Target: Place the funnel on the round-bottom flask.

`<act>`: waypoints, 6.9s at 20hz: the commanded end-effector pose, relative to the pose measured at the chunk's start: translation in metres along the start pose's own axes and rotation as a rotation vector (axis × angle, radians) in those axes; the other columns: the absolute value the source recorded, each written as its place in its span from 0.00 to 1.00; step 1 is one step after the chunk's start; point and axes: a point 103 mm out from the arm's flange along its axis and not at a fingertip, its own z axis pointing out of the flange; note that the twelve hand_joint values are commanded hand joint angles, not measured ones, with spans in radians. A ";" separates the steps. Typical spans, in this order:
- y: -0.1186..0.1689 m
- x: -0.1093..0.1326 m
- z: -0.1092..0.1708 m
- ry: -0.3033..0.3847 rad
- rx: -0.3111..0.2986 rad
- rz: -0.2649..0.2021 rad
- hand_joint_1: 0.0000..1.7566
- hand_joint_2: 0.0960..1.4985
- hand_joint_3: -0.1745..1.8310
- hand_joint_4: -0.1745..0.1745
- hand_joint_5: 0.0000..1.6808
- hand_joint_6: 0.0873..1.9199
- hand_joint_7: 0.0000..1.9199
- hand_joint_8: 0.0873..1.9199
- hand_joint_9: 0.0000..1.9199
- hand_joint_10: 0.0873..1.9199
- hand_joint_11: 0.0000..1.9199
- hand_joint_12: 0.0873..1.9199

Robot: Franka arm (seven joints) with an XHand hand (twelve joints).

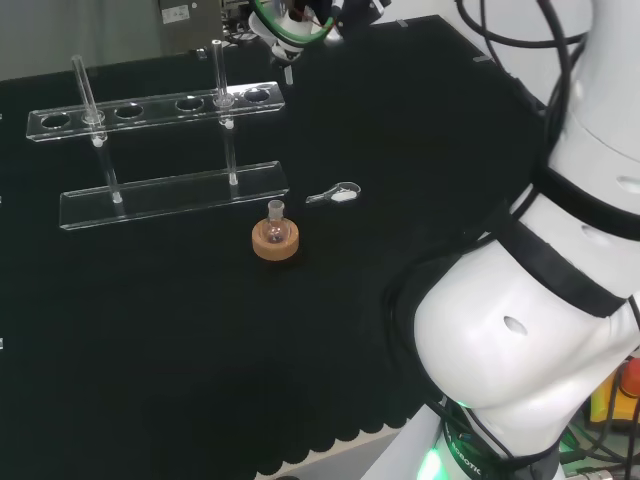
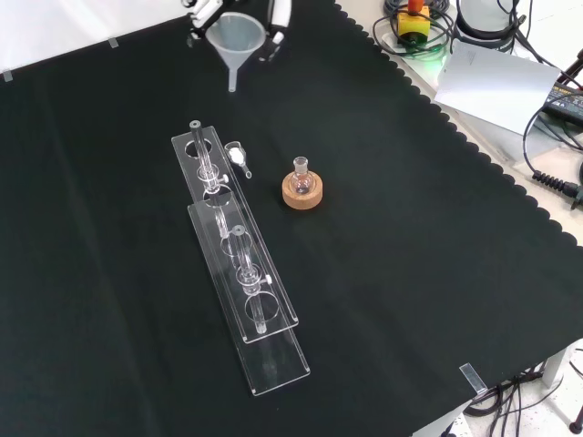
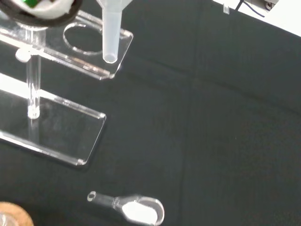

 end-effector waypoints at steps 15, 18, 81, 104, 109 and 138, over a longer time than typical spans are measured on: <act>-0.067 0.048 0.051 0.043 0.032 -0.029 0.48 0.43 0.37 0.23 0.33 0.38 0.40 0.47 0.61 0.25 0.45 0.52; -0.066 0.058 0.059 0.041 0.045 -0.045 0.48 0.43 0.37 0.23 0.32 0.38 0.40 0.47 0.61 0.25 0.46 0.52; -0.023 0.100 0.137 0.060 0.158 -0.112 0.49 0.43 0.38 0.21 0.33 0.38 0.41 0.46 0.61 0.24 0.45 0.52; -0.016 0.105 0.143 0.064 0.168 -0.120 0.48 0.43 0.39 0.20 0.33 0.38 0.41 0.46 0.61 0.24 0.45 0.52; -0.015 0.108 0.144 0.053 0.171 -0.118 0.48 0.43 0.39 0.20 0.33 0.38 0.41 0.46 0.61 0.24 0.45 0.52; -0.017 0.106 0.150 0.074 0.155 -0.166 0.48 0.43 0.39 0.21 0.33 0.38 0.41 0.46 0.61 0.24 0.45 0.53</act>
